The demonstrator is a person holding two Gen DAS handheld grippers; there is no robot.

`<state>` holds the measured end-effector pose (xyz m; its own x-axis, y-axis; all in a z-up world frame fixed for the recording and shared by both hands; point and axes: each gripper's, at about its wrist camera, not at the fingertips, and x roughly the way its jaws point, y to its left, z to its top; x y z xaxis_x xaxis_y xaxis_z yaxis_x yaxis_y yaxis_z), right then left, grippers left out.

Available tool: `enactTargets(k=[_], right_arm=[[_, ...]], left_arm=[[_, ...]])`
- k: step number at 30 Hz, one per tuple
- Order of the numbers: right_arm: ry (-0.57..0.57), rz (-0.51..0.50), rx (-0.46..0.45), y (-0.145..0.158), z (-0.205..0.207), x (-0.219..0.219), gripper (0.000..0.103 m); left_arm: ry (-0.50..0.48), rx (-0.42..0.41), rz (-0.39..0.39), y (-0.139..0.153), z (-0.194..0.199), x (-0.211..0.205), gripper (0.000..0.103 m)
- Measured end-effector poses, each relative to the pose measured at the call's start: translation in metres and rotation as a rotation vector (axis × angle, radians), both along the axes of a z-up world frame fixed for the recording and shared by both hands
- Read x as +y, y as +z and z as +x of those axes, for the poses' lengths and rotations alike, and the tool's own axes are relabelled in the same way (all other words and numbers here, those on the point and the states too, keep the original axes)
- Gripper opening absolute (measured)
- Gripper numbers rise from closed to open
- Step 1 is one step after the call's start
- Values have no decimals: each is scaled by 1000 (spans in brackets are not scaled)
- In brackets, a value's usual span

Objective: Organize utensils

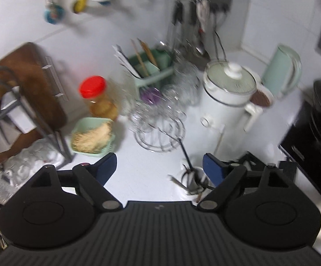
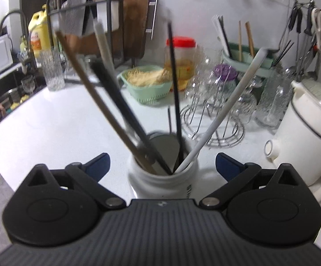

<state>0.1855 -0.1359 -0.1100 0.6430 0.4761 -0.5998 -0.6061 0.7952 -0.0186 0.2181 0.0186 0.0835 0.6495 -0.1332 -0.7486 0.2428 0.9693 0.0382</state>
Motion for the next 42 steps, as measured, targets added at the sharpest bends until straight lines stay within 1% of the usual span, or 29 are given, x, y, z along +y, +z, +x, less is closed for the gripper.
enactTargets(k=[5, 8, 10, 13, 16, 20, 24, 27, 29, 32, 33, 36, 39, 42], right_arm=[[-31, 40, -41, 31, -17, -7, 103], [-59, 86, -60, 51, -28, -10, 103], [-93, 112, -74, 65, -33, -12, 103], [-153, 142, -93, 88, -44, -15, 103], [-176, 180, -127, 110, -59, -19, 103], [-211, 188, -157, 128, -83, -19, 103], [-238, 214, -147, 136, -109, -20, 103], [-266, 223, -137, 136, -127, -21, 103], [-284, 226, -135, 135, -140, -20, 103], [-312, 182, -170, 131, -162, -16, 103], [-317, 181, -166, 130, -168, -15, 103], [-325, 220, -129, 125, -181, -18, 103], [-339, 230, -111, 121, -190, -20, 103], [-338, 226, -104, 119, -198, -21, 103]], left_arm=[[112, -135, -28, 14, -36, 17, 91], [144, -186, -39, 17, -56, 24, 91], [184, -221, -42, 19, -71, 30, 91], [222, -249, -82, 20, -92, 40, 95], [276, -280, -97, 20, -115, 50, 96], [322, -294, -120, 18, -143, 60, 99], [341, -299, -117, 9, -168, 62, 99], [340, -285, -121, 0, -186, 62, 99], [346, -289, -106, -6, -198, 62, 99], [358, -286, -94, -14, -211, 65, 99], [351, -287, -94, -16, -216, 66, 99], [343, -277, -79, -23, -227, 66, 99], [347, -258, -102, -31, -237, 67, 99], [360, -236, -108, -42, -245, 65, 99]])
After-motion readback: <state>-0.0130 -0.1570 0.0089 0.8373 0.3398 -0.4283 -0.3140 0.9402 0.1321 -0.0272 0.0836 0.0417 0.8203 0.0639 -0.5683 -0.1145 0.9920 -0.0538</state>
